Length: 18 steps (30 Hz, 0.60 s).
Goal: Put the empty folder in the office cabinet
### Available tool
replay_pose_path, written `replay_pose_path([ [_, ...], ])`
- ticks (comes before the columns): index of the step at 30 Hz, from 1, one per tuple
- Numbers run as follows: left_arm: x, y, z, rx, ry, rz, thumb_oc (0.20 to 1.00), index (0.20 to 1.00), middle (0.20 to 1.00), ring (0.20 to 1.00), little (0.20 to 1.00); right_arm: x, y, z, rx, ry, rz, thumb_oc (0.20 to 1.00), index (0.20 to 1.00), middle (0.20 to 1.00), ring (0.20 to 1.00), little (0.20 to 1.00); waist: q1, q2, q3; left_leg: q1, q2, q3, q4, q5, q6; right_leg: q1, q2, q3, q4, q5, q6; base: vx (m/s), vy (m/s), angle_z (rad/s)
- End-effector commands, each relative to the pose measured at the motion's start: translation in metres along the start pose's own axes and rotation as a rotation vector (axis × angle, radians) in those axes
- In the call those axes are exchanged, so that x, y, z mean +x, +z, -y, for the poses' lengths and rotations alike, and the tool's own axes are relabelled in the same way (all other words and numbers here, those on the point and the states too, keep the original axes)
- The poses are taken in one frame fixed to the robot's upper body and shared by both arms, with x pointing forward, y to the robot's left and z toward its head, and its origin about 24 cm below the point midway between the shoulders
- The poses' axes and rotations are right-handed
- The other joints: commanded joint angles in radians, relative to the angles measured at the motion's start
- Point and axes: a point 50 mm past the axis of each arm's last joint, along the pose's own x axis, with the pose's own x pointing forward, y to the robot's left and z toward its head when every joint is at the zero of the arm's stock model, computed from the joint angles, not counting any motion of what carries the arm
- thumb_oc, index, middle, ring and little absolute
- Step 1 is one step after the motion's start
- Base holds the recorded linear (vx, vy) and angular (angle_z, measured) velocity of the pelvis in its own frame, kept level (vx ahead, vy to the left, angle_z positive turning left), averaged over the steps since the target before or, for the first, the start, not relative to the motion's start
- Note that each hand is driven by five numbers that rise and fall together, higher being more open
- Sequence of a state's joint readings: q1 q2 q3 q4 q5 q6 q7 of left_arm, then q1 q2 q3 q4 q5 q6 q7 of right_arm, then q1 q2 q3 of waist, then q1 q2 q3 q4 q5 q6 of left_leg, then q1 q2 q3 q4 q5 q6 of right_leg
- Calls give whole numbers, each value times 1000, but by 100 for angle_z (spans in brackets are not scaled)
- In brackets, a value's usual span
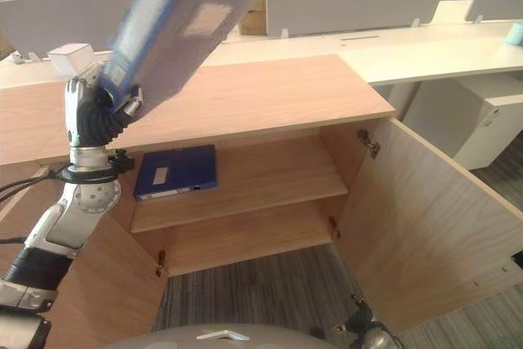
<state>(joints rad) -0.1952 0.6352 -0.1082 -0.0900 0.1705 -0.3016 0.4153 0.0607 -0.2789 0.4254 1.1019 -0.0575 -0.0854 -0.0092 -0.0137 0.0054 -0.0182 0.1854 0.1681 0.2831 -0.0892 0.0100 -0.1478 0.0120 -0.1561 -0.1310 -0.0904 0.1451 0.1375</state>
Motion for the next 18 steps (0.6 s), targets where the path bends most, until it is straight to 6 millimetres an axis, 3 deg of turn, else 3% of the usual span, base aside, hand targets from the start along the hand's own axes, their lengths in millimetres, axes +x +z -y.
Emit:
replay_pose_path([
  [1,31,23,-28,-218,82,143,200,200,200,200,200,5,18,16,-23,-26,40,1000,1000,1000,1000,1000,-12,-9,-5,-36,10,-65,2,-20,7,80,-58,-8,10,-81,45,0,0,0],
  [2,28,25,-26,-389,54,132,200,200,200,200,200,5,17,15,-33,-15,34,1000,1000,1000,1000,1000,-11,-9,-3,-37,10,-66,2,-19,8,79,-58,-8,9,-79,45,0,0,0],
  [7,12,26,-15,-715,-10,84,200,200,200,200,200,6,22,14,-67,10,58,1000,1000,1000,1000,1000,-6,-13,1,-39,8,-68,2,-19,11,79,-58,-7,7,-78,43,0,0,0],
  [10,-4,21,7,-1004,-96,5,200,200,200,200,200,5,37,15,-78,20,138,1000,1000,1000,1000,1000,-6,-20,7,-41,7,-68,2,-17,15,79,-58,-5,7,-75,42,-21,5,0],
  [13,-14,18,19,-1115,-123,-46,200,200,200,200,200,4,43,15,-89,25,173,1000,1000,1000,1000,1000,-4,-22,10,-41,7,-67,2,-17,17,79,-58,-4,6,-74,42,0,0,0],
  [18,-41,4,35,-1233,-168,-196,200,200,200,200,200,-3,71,23,-65,15,329,1000,1000,1000,1000,1000,2,-27,24,-44,6,-68,2,-14,21,76,-58,-1,8,-73,42,0,0,0],
])
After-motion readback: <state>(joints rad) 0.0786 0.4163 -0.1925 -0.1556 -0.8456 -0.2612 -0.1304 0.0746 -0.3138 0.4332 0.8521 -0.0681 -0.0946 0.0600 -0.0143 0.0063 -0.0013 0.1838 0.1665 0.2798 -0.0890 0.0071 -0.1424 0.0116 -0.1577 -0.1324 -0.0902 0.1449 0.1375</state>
